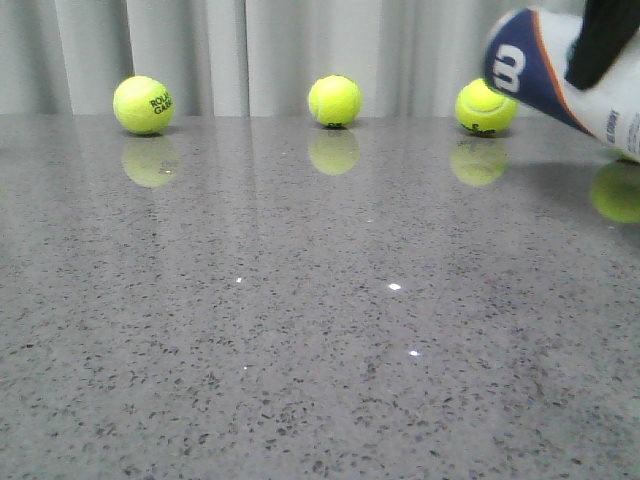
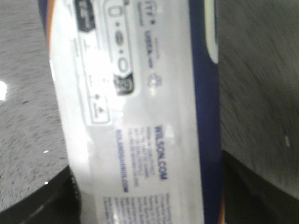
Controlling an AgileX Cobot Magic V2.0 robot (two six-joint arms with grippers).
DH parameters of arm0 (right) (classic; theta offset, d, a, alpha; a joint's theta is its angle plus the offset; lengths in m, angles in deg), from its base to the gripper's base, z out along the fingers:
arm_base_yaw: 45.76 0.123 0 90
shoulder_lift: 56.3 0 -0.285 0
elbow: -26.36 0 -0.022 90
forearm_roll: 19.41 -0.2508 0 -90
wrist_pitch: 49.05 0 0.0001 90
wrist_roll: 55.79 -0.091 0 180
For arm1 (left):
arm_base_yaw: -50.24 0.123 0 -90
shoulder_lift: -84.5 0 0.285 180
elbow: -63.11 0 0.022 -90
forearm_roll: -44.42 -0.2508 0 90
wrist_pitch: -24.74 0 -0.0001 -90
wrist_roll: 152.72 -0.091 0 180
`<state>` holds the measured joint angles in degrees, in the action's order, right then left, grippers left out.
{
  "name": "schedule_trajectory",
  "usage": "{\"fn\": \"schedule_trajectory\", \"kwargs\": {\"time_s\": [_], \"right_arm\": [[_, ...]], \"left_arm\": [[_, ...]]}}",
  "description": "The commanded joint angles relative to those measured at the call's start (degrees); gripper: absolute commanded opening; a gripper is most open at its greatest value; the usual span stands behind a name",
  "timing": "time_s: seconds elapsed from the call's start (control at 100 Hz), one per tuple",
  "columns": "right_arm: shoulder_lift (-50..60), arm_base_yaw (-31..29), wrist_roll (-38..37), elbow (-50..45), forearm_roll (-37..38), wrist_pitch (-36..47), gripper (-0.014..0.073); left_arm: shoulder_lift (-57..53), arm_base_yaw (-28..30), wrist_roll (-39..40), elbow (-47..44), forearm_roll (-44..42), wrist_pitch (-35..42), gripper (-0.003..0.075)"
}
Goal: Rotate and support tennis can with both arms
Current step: 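Grasp the can with the right gripper and lift it toward the center, then lower the can flat onto the table and open the right gripper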
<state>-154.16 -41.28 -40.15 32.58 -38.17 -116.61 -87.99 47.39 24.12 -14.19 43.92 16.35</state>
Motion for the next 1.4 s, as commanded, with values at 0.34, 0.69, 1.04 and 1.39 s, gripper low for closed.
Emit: {"fn": "schedule_trajectory", "kwargs": {"time_s": [0.34, 0.69, 1.04, 1.39], "right_arm": [[-0.9, 17.1, 44.0, 4.9, -1.1, 4.3, 0.0267], [-7.8, 20.1, 46.0, 4.9, -1.1, 9.4, 0.0267], [-8.7, 20.2, 46.1, 4.9, -1.0, 9.4, 0.0674], [-8.6, 20.2, 46.4, 8.4, -0.7, 7.0, 0.0636]], "left_arm": [[-2.0, 0.1, 0.0, -2.5, 0.5, 4.6, -0.0018], [-2.0, 0.1, 0.0, -2.5, 0.5, 4.6, -0.0018], [-2.0, 0.1, 0.0, -2.5, 0.5, 4.6, -0.0018], [-2.0, 0.1, 0.0, -2.5, 0.5, 4.6, -0.0018]]}}
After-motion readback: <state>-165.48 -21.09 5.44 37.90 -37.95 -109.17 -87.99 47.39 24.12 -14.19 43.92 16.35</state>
